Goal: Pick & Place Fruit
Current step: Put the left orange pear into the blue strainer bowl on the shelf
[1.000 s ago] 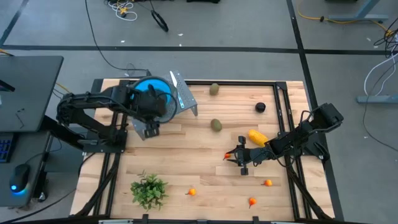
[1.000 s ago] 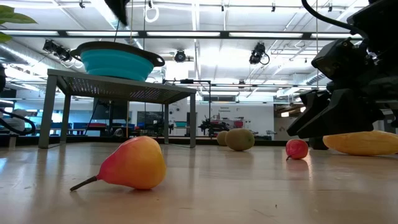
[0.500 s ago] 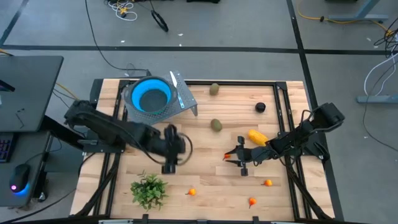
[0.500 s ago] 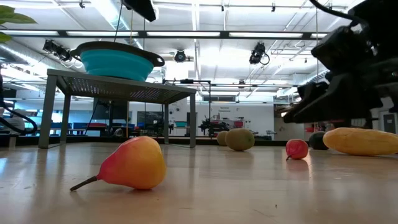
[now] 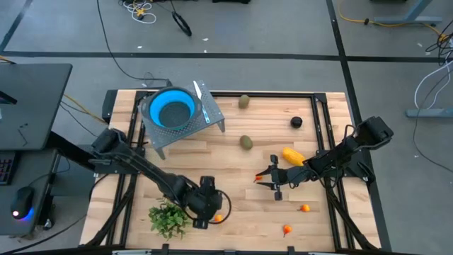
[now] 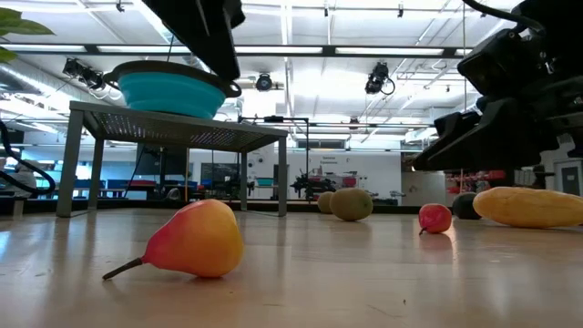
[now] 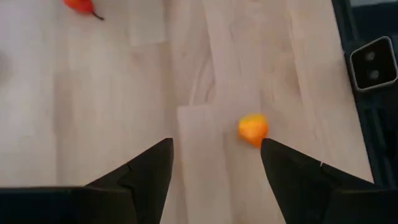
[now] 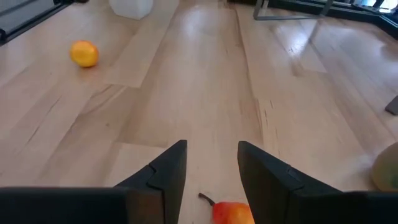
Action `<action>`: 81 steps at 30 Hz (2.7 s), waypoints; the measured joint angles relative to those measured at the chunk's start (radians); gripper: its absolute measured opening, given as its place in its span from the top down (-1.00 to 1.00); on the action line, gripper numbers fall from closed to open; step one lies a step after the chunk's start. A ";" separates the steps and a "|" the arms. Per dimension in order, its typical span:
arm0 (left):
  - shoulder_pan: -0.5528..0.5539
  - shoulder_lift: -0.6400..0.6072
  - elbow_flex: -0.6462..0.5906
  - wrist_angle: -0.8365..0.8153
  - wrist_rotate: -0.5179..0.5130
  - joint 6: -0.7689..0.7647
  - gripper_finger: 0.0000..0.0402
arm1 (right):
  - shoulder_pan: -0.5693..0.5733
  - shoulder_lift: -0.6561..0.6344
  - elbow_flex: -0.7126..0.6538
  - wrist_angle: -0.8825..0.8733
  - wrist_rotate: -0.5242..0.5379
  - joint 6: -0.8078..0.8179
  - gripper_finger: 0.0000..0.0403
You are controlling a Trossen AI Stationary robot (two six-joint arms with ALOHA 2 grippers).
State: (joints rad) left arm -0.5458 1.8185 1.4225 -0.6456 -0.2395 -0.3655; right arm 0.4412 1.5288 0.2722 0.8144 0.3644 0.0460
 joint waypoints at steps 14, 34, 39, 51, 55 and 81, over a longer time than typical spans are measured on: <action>-0.088 0.044 -0.002 0.142 -0.070 -0.154 -0.51 | 0.000 0.000 0.000 -0.002 -0.052 0.025 0.23; -0.066 0.229 -0.007 0.174 -0.010 -0.152 -0.53 | -0.002 0.000 0.000 0.010 -0.043 0.008 0.23; -0.060 0.250 -0.004 0.176 -0.020 -0.156 -0.53 | -0.002 0.000 0.000 0.005 -0.044 0.017 0.23; -0.059 0.251 -0.005 0.175 -0.040 -0.155 -0.53 | -0.002 0.000 0.000 0.005 -0.044 0.017 0.23; -0.059 0.264 -0.004 0.184 -0.061 -0.160 -0.53 | -0.002 0.000 0.000 0.005 -0.044 0.017 0.23; -0.059 0.278 -0.004 0.165 -0.053 -0.152 0.25 | -0.002 0.000 0.000 -0.003 -0.044 0.021 0.23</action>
State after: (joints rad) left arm -0.6052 2.0964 1.4185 -0.4809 -0.2924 -0.5171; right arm 0.4393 1.5288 0.2718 0.8116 0.3202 0.0669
